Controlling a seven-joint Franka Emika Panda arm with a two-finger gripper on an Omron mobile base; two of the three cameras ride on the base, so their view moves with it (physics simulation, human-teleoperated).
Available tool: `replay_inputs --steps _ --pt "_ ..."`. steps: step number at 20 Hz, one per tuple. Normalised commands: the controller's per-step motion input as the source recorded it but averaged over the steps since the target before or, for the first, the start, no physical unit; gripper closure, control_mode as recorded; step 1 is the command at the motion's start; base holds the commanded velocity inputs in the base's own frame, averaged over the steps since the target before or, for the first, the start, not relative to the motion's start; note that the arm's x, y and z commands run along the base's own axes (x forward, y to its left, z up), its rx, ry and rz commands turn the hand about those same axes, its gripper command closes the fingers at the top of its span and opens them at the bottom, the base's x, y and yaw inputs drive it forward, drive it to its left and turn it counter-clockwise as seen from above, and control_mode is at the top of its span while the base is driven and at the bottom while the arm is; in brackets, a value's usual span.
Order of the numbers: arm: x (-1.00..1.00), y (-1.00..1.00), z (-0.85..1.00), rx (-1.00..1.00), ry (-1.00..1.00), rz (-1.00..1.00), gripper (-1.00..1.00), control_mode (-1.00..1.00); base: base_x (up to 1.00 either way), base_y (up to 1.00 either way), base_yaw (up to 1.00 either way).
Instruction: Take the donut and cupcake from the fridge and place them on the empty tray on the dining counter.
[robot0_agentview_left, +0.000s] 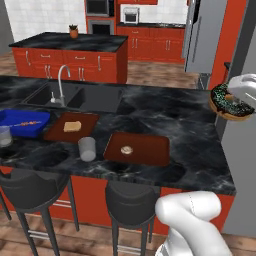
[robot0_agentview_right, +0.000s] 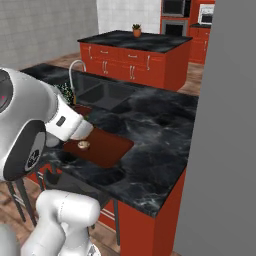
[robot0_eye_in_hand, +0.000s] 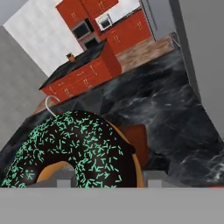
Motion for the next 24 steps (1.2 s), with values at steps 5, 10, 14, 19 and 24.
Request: replay_inputs --steps 5,10,14,19,24 --pt "1.00 0.00 -0.51 0.00 0.48 0.15 1.00 -1.00 0.00 0.00 0.00" --pt "1.00 0.00 -0.54 0.00 0.37 0.11 1.00 -1.00 0.00 0.00 0.00" --pt "0.98 0.03 -0.76 0.00 0.08 0.11 1.00 -1.00 0.00 0.00 0.00" --pt "0.76 0.08 -0.80 0.00 0.00 0.07 1.00 -1.00 0.00 0.00 0.00" --pt "0.50 0.00 -0.65 0.00 0.00 0.01 1.00 -1.00 0.00 0.00 0.00"
